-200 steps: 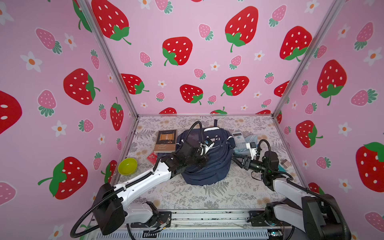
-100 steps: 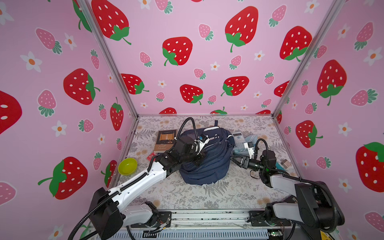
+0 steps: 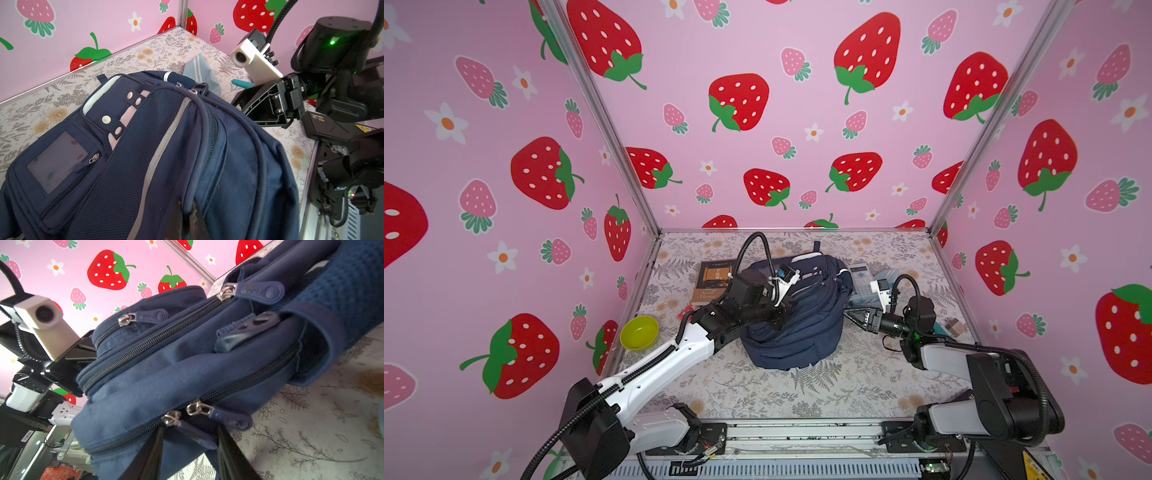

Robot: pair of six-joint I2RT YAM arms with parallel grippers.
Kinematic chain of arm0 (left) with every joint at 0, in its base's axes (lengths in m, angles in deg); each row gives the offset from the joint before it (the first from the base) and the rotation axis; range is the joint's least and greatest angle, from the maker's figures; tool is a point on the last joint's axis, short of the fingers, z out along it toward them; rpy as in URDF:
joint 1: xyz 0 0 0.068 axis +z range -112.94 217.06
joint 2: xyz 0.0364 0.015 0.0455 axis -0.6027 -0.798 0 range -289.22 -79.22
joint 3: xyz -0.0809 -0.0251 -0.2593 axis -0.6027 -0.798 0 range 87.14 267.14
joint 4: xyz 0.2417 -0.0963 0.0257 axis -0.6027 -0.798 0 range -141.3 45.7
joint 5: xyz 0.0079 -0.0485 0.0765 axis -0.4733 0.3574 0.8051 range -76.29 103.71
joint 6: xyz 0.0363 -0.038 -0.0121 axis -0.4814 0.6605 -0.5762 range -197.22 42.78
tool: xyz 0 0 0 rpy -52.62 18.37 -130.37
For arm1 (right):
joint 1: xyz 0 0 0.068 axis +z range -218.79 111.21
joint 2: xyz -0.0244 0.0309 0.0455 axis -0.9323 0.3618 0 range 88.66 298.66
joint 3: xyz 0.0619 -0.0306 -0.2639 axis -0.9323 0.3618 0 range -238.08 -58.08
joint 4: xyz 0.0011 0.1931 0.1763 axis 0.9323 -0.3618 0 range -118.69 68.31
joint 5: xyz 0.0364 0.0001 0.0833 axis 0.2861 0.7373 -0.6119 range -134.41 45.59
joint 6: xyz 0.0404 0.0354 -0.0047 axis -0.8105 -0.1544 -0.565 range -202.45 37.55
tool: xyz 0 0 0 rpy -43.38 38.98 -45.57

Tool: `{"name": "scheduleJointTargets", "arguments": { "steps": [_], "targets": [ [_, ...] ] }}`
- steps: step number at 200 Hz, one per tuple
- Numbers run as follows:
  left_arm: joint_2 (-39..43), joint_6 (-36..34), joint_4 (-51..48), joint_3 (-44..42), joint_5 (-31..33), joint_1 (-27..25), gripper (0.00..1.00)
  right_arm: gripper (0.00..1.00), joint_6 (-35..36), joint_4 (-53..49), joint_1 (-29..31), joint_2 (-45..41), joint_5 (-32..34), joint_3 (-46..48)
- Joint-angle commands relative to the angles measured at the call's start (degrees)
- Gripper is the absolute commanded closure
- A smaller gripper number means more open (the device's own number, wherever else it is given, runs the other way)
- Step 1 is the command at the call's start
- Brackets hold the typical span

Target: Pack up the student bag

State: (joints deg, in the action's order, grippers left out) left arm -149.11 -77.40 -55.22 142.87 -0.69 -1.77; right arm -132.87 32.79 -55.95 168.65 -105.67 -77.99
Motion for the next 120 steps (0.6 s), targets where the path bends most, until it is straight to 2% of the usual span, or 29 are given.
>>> {"name": "scheduleJointTargets", "arguments": {
  "steps": [1,51,79,120],
  "targets": [
    [2.56,0.80,7.02,1.31,-2.62,0.36,1.00,0.64,-0.70,3.27,-0.36,0.55,-1.68,-1.59],
    [2.74,1.28,7.53,1.14,-2.65,0.60,1.00,0.86,-1.01,3.63,-0.36,0.11,-1.85,-1.19],
    [2.82,1.50,7.71,1.02,-2.44,0.77,1.00,0.89,-0.82,2.92,-0.27,-0.44,-1.68,-1.19],
    [2.01,1.94,8.06,1.23,-0.67,0.86,1.00,0.97,3.66,-5.85,0.32,-2.84,0.25,-1.67]
  ]
}}
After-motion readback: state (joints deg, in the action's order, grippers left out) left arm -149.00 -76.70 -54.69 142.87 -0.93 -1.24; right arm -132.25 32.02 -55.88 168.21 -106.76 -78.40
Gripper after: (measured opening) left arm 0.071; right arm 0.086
